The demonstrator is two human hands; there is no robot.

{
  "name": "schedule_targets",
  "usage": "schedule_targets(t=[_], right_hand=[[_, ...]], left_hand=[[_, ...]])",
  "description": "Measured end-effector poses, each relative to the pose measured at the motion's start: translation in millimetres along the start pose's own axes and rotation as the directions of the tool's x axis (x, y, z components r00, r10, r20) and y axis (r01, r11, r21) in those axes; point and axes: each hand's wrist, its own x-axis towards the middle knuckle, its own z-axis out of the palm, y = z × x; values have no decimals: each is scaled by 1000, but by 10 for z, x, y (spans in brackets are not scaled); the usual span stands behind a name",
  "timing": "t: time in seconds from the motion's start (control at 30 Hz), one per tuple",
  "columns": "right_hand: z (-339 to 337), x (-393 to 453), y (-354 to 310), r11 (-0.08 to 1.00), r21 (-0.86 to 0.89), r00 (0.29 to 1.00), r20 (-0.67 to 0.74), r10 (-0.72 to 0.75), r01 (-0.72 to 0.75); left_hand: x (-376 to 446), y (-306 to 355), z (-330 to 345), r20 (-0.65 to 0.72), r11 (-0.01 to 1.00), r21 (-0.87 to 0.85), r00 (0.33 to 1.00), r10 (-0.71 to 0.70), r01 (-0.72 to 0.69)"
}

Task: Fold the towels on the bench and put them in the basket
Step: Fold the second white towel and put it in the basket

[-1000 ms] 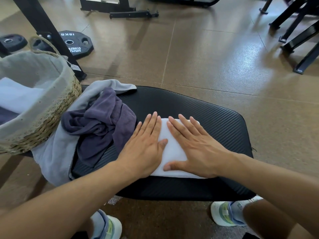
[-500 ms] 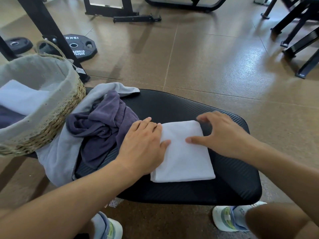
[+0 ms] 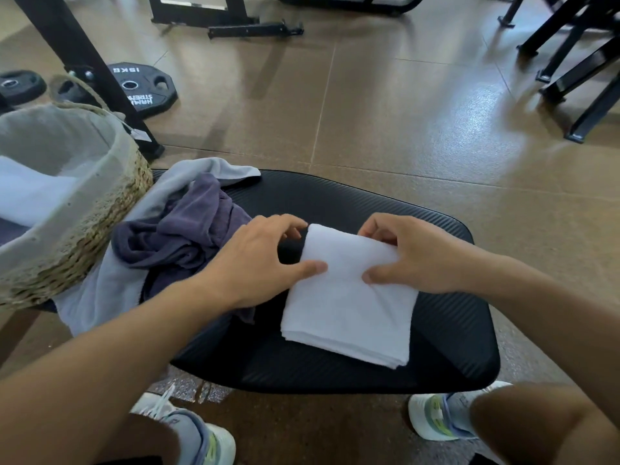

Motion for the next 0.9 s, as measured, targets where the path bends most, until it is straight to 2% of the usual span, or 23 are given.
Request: schedule_targets(t=[0.1,0.2,0.3,0.4,0.47,0.53,0.6,0.73,0.83,0.9], right_hand=[[11,16,-44,994,38,994,-40,-101,102],[-7,46,-48,997,1,997,3,-83,83],[-14,85,-2,996,-86,1000,21,-15,17],[31,129,-5,996,-91,990,-136,-23,11],[87,155,-21,986,-168,956,-285,-67,19],[164,177,-9,955,-287,897,-399,-191,76],[250,175,17,913,-387,839,-447,-311,132],[363,111,109,820,-537,795,-403,-453,195],[377,68,171,799,-562,811,-353,-467,215],[383,40,197,809,-542,828,-330,-454,227]], left_hand=[[49,-25,-101,166,990,-141,986,7,16],[92,-85,-109,184,994,-111,983,10,10],[107,-102,-100,139,999,-42,990,9,-3],[106,-97,-97,31,999,-33,999,15,-14],[106,-92,-96,-52,1000,-14,998,23,-23],[112,-97,-87,-114,999,13,992,48,-47],[106,-99,-73,-130,995,32,987,93,-90],[42,-90,-47,-80,987,-1,983,163,-163],[-25,-59,-46,-21,968,-69,970,241,-242],[-71,-52,-46,5,963,-105,969,248,-246]])
